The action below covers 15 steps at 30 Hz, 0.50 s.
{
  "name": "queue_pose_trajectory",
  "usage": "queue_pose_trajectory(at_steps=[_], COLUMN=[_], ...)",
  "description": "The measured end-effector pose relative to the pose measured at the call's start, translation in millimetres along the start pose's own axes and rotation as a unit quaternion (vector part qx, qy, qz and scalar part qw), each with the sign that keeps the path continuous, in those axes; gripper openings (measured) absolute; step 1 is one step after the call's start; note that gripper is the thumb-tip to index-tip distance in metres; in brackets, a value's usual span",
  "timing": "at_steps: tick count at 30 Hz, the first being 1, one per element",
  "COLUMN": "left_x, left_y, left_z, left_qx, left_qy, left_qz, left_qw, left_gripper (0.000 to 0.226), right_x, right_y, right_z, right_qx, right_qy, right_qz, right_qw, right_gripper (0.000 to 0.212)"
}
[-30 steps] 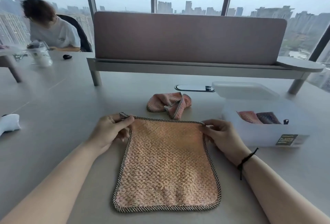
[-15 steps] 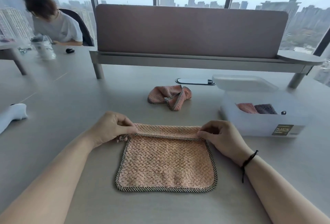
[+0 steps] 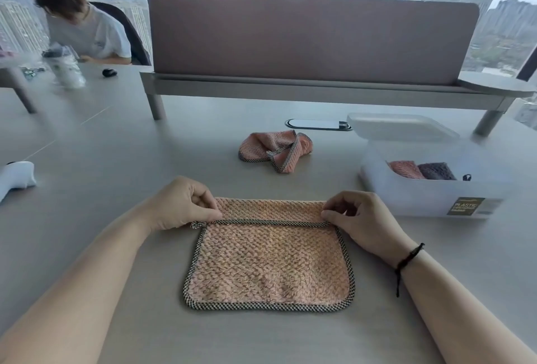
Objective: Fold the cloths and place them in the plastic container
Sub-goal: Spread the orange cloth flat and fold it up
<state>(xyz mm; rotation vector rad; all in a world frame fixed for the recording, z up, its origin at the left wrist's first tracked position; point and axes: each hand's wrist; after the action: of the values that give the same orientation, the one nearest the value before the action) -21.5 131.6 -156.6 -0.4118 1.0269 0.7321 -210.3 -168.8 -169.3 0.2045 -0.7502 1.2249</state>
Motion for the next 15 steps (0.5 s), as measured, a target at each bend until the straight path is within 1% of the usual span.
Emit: queue_pose_trajectory(at_steps=[1,3,6,7,9,10,11,12,13,14,15], left_x=[1.2,1.2,-4.8,-6.9,-14.2,-19.6,-24.2,-28.9,-32.4,-34.1,-35.7], left_y=[-1.1,-1.0,2.3,3.4,5.7,7.3,8.2,8.8,8.7,8.1,8.1], left_z=[-0.9,-4.4,-11.9,-14.4,-19.8,-23.6,-28.9,-35.1,-41.8,-48.7,-56.3], left_qx=[-0.001,-0.010,-0.064,-0.095,-0.181,-0.210,-0.214,-0.192,-0.146,-0.082,-0.014], left_qy=[-0.018,-0.049,-0.106,-0.128,-0.194,-0.225,-0.242,-0.254,-0.269,-0.289,-0.317], left_qz=[-0.009,-0.028,-0.080,-0.103,-0.150,-0.175,-0.200,-0.214,-0.210,-0.193,-0.168], left_qw=[1.000,0.998,0.989,0.982,0.952,0.935,0.925,0.924,0.929,0.934,0.933], left_gripper=[0.010,0.013,0.021,0.025,0.031,0.030,0.030,0.033,0.043,0.057,0.069], right_x=[0.6,1.6,4.8,6.7,10.1,12.6,16.6,22.4,30.1,38.6,46.5], right_y=[-0.1,0.1,2.4,3.6,5.0,5.3,6.0,7.4,9.1,11.2,13.2], right_z=[-0.3,-1.0,-0.4,0.0,0.7,0.1,-0.7,-2.4,-5.2,-9.0,-15.3], right_qx=[0.002,0.002,-0.020,-0.040,-0.111,-0.155,-0.194,-0.224,-0.239,-0.230,-0.191], right_qy=[0.003,0.012,0.025,0.020,0.023,0.047,0.081,0.115,0.139,0.156,0.174], right_qz=[0.000,0.000,-0.001,-0.007,-0.022,-0.023,-0.013,0.011,0.047,0.087,0.124], right_qw=[1.000,1.000,0.999,0.999,0.993,0.987,0.978,0.968,0.960,0.957,0.958], right_gripper=[0.010,0.010,0.013,0.015,0.022,0.025,0.024,0.020,0.017,0.019,0.029])
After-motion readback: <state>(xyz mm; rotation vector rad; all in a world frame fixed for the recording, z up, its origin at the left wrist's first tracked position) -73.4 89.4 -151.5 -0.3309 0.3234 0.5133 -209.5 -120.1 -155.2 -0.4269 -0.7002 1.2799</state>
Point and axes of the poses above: each hand's wrist, its own y-axis away from the middle knuckle, its own z-axis out of the back of the hand, x = y × z, and after that the axes turned 8 degrees about y, right-handed
